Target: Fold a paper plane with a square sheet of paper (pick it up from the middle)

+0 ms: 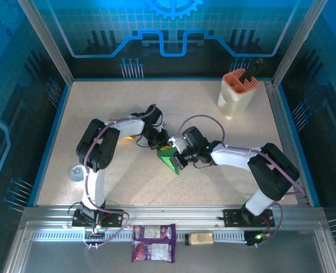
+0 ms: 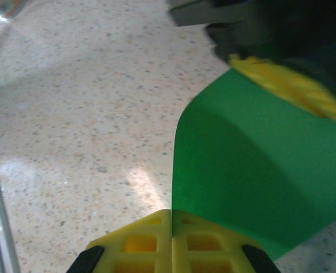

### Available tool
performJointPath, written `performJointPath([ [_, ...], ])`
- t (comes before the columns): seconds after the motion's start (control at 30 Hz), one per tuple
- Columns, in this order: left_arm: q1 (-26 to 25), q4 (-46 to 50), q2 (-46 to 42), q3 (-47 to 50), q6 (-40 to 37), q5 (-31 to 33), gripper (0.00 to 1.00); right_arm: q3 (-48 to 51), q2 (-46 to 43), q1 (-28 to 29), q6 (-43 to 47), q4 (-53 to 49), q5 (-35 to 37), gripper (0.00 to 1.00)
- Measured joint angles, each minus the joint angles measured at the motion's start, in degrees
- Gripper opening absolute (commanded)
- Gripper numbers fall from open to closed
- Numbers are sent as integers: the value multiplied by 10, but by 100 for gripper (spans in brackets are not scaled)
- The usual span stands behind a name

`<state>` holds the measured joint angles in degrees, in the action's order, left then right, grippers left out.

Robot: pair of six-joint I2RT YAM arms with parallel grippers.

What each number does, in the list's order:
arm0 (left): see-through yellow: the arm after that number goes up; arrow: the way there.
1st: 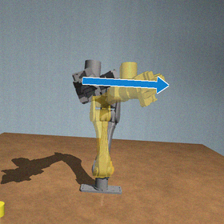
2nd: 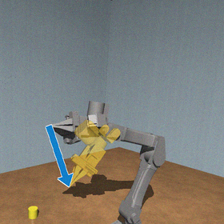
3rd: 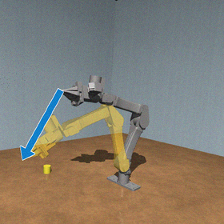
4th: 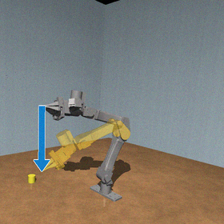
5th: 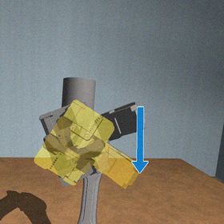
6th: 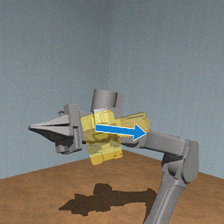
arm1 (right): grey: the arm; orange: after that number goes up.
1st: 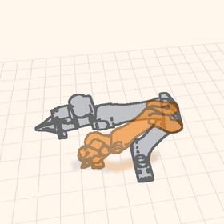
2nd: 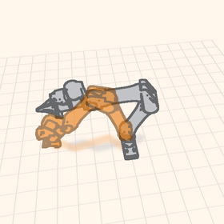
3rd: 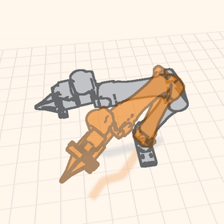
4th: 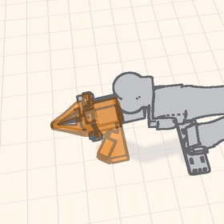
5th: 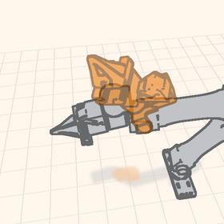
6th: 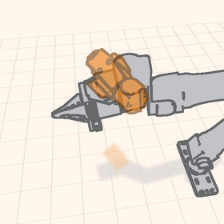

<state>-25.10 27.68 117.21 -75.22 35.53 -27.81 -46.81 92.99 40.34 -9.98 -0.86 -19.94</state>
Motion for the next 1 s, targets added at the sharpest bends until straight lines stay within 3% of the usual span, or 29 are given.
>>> performJointPath([
  [0.5,0,5,3,0,-12,-1,13,-17,42,-10,-42,-31,63,0],
  [0.8,0,17,2,-16,-16,0,17,-21,49,-11,-49,-37,76,0],
  [1.0,1,25,-8,-24,-16,16,14,-21,51,-11,-49,-37,76,0],
])
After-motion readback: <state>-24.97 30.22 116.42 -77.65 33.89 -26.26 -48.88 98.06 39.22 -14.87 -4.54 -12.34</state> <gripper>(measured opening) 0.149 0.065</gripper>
